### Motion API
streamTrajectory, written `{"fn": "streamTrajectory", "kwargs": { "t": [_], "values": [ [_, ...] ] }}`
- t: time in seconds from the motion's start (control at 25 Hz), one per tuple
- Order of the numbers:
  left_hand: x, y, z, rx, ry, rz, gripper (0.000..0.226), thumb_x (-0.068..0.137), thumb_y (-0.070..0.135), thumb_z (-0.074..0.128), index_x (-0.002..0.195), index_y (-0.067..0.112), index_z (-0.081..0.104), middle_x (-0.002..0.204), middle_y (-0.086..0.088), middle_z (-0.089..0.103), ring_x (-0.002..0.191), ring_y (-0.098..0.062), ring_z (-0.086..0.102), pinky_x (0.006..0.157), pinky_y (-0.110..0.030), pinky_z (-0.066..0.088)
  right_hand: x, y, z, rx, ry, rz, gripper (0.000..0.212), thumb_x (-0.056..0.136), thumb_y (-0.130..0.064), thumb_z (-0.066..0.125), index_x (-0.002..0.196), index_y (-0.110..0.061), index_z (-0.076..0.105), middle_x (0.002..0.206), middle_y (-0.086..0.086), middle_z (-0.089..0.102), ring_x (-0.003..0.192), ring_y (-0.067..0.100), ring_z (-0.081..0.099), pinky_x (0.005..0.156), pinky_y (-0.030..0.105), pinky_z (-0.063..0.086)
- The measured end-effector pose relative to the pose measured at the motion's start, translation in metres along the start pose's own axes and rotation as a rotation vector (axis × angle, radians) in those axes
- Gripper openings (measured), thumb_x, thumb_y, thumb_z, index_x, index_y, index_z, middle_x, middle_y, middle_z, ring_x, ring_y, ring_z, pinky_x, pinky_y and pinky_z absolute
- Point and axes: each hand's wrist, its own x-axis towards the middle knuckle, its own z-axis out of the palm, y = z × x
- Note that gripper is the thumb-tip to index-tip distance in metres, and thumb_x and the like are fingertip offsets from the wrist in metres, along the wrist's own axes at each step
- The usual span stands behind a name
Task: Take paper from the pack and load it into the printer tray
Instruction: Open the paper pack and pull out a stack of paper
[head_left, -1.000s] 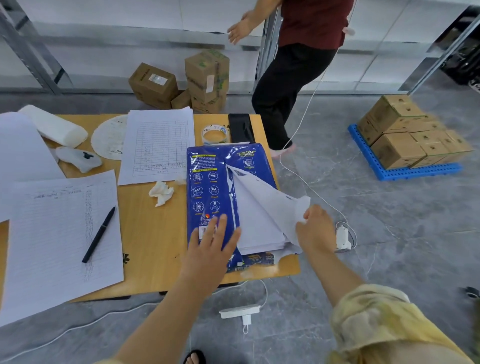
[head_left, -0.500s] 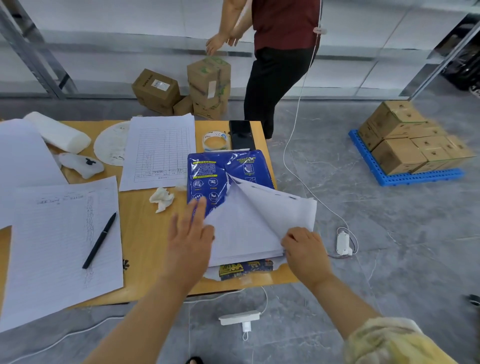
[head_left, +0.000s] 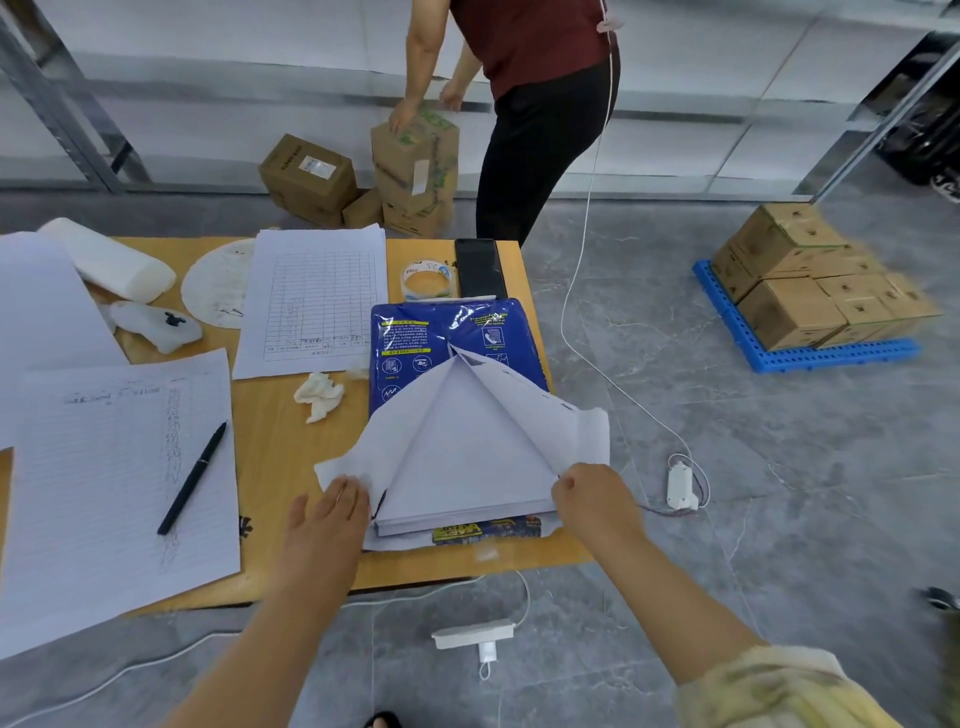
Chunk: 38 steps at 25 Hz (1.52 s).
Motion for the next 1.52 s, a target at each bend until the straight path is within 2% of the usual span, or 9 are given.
{"fn": "streamTrajectory", "kwargs": {
  "t": [0.16, 0.44, 0.56, 0.76, 1.0, 1.16, 1.28, 1.36, 1.52],
  "values": [
    [0.0, 0.002, -0.002, -0.055, -0.094, -0.061, 0.07, 0.095, 0.005, 0.038, 0.151, 0.013, -0.004, 0.163, 0.0, -0.003, 0.149, -0.015, -0.001, 0.118, -0.039, 0.013, 0.009, -0.01, -0.006, 0.123, -0.196, 0.125, 0.034, 0.087, -0.011, 0.045, 0.055, -0.014, 0.033, 0.059, 0.0, 0.037, 0.052, 0.011, 0.035, 0.044, 0.025, 0.021],
    [0.005, 0.001, -0.009, -0.088, -0.141, -0.058, 0.071, 0.094, 0.003, 0.039, 0.152, 0.013, 0.0, 0.163, 0.002, -0.001, 0.149, -0.014, 0.001, 0.117, -0.038, 0.017, 0.019, -0.012, -0.014, 0.412, -0.242, 0.3, 0.03, 0.081, 0.0, 0.046, 0.054, -0.011, 0.04, 0.058, 0.005, 0.043, 0.055, 0.02, 0.043, 0.046, 0.023, 0.032],
    [0.005, 0.001, -0.008, -0.092, -0.143, -0.062, 0.069, 0.094, 0.004, 0.038, 0.152, 0.014, 0.0, 0.163, 0.002, -0.001, 0.149, -0.013, 0.001, 0.118, -0.038, 0.017, 0.019, -0.013, -0.017, 0.602, -0.277, 0.389, 0.019, 0.081, -0.002, 0.051, 0.063, -0.008, 0.05, 0.064, 0.008, 0.049, 0.065, 0.024, 0.048, 0.06, 0.029, 0.043],
    [0.006, 0.0, -0.003, -0.099, -0.14, -0.059, 0.067, 0.095, 0.005, 0.035, 0.152, 0.015, 0.002, 0.162, 0.002, -0.001, 0.149, -0.013, 0.002, 0.117, -0.039, 0.018, 0.013, -0.026, -0.024, 0.843, -0.333, 0.491, 0.006, 0.086, -0.009, 0.057, 0.089, -0.005, 0.056, 0.08, 0.012, 0.056, 0.066, 0.023, 0.055, 0.046, 0.023, 0.043],
    [0.007, 0.0, -0.004, -0.098, -0.143, -0.06, 0.068, 0.094, 0.005, 0.036, 0.152, 0.015, 0.001, 0.162, 0.002, -0.002, 0.149, -0.013, 0.001, 0.117, -0.039, 0.018, 0.009, -0.039, -0.024, 1.381, -0.371, 0.568, 0.014, 0.092, 0.003, 0.049, 0.105, -0.002, 0.05, 0.086, 0.013, 0.057, 0.085, 0.03, 0.059, 0.073, 0.04, 0.056],
    [0.011, -0.003, -0.003, -0.141, -0.147, -0.053, 0.066, 0.095, 0.004, 0.036, 0.152, 0.015, 0.004, 0.162, 0.002, 0.002, 0.149, -0.013, 0.005, 0.117, -0.036, 0.019, 0.0, -0.042, -0.026, 1.255, -0.359, 0.469, 0.033, 0.089, 0.013, 0.044, 0.119, 0.0, 0.05, 0.101, 0.015, 0.058, 0.076, 0.025, 0.06, 0.047, 0.026, 0.059],
    [0.013, -0.004, -0.005, -0.302, -0.166, -0.07, 0.05, 0.096, 0.006, 0.037, 0.145, 0.013, 0.026, 0.154, -0.005, 0.031, 0.139, -0.016, 0.035, 0.109, -0.026, 0.034, -0.009, -0.041, -0.036, 1.284, -0.34, 0.437, 0.034, 0.088, 0.016, 0.042, 0.117, 0.0, 0.051, 0.105, 0.016, 0.057, 0.075, 0.026, 0.061, 0.045, 0.024, 0.057],
    [0.01, 0.0, -0.014, -0.509, -0.166, -0.161, 0.026, 0.097, 0.008, 0.036, 0.118, 0.018, 0.046, 0.126, -0.009, 0.058, 0.109, -0.021, 0.057, 0.093, -0.029, 0.045, -0.019, -0.037, -0.043, 1.309, -0.347, 0.426, 0.03, 0.087, 0.016, 0.041, 0.112, 0.002, 0.051, 0.109, 0.018, 0.056, 0.075, 0.027, 0.062, 0.045, 0.024, 0.057],
    [0.0, 0.01, -0.031, -1.082, -0.071, -0.428, 0.028, 0.098, 0.026, 0.036, 0.104, 0.014, 0.06, 0.102, -0.009, 0.063, 0.088, -0.023, 0.057, 0.082, -0.036, 0.047, -0.049, -0.02, -0.058, 1.305, -0.412, 0.406, 0.031, 0.085, 0.016, 0.042, 0.113, 0.006, 0.053, 0.097, 0.016, 0.065, 0.066, 0.022, 0.069, 0.048, 0.024, 0.057]
  ]
}}
